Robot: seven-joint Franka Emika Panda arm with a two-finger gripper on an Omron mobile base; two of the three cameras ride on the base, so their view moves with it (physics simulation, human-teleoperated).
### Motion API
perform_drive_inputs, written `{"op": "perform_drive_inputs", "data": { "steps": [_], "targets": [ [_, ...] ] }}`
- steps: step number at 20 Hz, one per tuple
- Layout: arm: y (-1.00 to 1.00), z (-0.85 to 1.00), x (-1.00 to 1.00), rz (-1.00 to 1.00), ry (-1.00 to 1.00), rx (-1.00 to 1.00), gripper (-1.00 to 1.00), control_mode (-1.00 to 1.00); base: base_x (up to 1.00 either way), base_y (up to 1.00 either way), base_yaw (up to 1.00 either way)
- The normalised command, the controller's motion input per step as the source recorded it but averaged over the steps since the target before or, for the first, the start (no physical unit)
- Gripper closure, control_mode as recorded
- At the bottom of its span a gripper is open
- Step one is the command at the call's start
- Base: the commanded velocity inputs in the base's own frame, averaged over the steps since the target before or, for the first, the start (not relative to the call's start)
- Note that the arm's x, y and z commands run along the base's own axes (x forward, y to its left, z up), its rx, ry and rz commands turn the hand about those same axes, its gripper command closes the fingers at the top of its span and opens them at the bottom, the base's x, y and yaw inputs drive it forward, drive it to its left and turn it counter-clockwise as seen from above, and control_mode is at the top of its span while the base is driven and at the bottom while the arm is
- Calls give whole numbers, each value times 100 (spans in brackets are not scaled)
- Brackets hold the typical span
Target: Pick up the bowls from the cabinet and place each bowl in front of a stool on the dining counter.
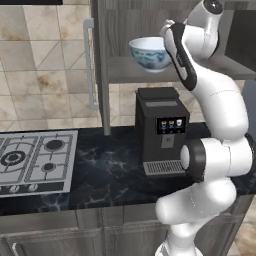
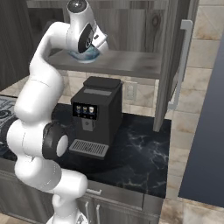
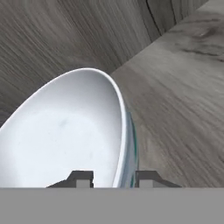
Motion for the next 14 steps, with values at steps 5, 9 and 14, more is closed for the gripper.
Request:
{"op": "perform_drive_inputs", "data": {
  "steps": [5, 9, 14],
  "targets": [
    [-45, -20, -100, -8, 0, 4, 100, -100, 0, 0, 0],
    [-24, -34, -100, -12, 0, 3, 100, -100, 0, 0, 0],
    [0, -20, -100, -6, 1, 1, 100, -100, 0, 0, 0]
  ]
}}
